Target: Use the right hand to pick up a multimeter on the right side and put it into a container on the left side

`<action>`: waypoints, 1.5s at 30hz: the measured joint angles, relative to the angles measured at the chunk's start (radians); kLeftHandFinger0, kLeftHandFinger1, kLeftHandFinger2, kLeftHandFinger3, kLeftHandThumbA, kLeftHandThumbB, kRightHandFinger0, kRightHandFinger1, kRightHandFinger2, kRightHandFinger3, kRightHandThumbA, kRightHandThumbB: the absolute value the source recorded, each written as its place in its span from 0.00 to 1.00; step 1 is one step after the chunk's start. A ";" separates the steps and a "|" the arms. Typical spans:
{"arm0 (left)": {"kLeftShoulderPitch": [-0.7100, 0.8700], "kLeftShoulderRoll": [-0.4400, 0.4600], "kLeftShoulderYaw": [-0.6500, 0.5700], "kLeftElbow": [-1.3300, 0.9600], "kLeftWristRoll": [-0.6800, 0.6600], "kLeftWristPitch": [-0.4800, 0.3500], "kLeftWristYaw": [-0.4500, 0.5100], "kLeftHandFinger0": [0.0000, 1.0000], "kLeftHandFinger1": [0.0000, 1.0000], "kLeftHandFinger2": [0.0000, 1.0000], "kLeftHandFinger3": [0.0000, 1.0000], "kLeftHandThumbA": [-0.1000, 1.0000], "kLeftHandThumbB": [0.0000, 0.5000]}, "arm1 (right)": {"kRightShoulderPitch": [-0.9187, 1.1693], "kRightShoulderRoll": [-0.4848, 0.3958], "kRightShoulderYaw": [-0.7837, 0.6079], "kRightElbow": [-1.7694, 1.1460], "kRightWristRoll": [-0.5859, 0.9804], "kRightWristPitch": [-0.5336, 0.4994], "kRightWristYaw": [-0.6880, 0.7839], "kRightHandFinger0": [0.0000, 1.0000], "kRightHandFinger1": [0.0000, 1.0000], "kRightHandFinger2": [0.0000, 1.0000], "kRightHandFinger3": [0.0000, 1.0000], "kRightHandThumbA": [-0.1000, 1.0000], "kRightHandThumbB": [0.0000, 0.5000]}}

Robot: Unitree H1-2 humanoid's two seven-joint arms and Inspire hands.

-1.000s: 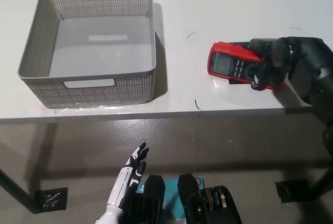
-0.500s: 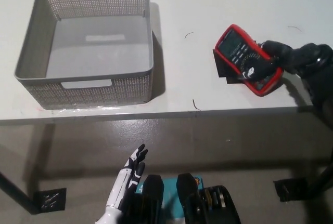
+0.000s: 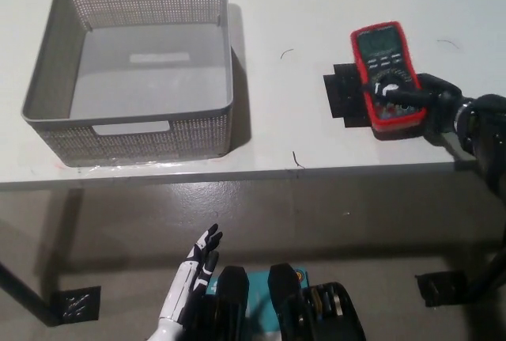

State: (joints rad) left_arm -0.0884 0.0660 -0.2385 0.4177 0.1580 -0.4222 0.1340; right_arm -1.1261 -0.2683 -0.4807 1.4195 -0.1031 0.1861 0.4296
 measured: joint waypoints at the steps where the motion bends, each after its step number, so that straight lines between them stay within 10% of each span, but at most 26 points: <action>1: 0.001 0.000 0.000 0.000 0.001 0.000 0.000 1.00 1.00 1.00 1.00 1.00 0.89 | 0.004 0.007 -0.048 0.001 0.027 0.012 0.004 0.00 0.00 0.00 0.00 0.55 0.00; 3: 0.003 0.000 0.000 0.000 0.003 0.000 0.000 1.00 1.00 1.00 1.00 1.00 0.90 | 0.009 0.023 -0.107 0.001 0.064 0.028 0.011 0.00 0.00 0.00 0.02 0.35 0.00; 5: 0.004 0.000 0.000 0.000 0.005 0.000 0.000 1.00 1.00 1.00 1.00 1.00 0.90 | 0.010 0.033 -0.137 0.001 0.084 0.037 0.016 0.00 0.00 0.00 0.00 0.50 0.00; 9: 0.007 0.001 0.000 0.000 0.009 0.000 0.001 1.00 1.00 1.00 1.00 1.00 0.91 | 0.008 0.095 -0.228 0.002 0.156 0.083 0.036 0.00 0.00 0.00 0.01 0.46 0.00; 12: 0.009 0.001 0.000 -0.001 0.012 0.000 0.002 1.00 1.00 1.00 1.00 1.00 0.90 | -0.008 0.139 -0.253 0.002 0.192 0.105 0.052 0.00 0.00 0.00 0.00 0.77 0.00; 16: 0.012 0.001 -0.001 -0.002 0.014 0.000 0.002 1.00 1.00 1.00 1.00 1.00 0.89 | -0.056 0.186 -0.259 0.002 0.222 0.128 0.061 0.00 0.00 0.00 0.00 0.41 0.00; 19: 0.017 0.001 0.000 -0.002 0.015 0.000 0.001 1.00 1.00 1.00 1.00 1.00 0.92 | -0.110 0.214 -0.260 0.002 0.245 0.146 0.062 0.00 0.00 0.00 0.00 0.36 0.00; 37: 0.021 0.004 -0.002 -0.035 0.033 -0.005 0.001 1.00 1.00 1.00 1.00 1.00 0.93 | -0.378 0.283 -0.213 -0.008 0.343 0.181 0.066 0.00 0.00 0.00 0.01 0.34 0.00; 39: 0.021 0.004 -0.003 -0.035 0.034 -0.005 0.001 1.00 1.00 1.00 1.00 1.00 0.88 | -0.401 0.283 -0.144 -0.014 0.332 0.178 0.063 0.00 0.00 0.01 0.12 0.35 0.00; 41: 0.020 0.003 -0.007 -0.035 0.034 -0.005 0.001 1.00 1.00 1.00 1.00 1.00 0.85 | -0.422 0.285 -0.051 -0.020 0.303 0.170 0.046 0.00 0.11 0.34 0.59 0.15 0.00; 45: 0.020 0.004 -0.021 -0.035 0.042 -0.006 0.001 1.00 1.00 1.00 1.00 1.00 0.86 | -0.443 0.307 0.127 -0.026 0.236 0.135 -0.025 0.06 0.42 0.81 0.69 0.10 0.00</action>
State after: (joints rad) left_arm -0.0681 0.0696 -0.2600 0.3823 0.2003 -0.4278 0.1345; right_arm -1.5695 0.0392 -0.3538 1.3930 0.1333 0.3213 0.4047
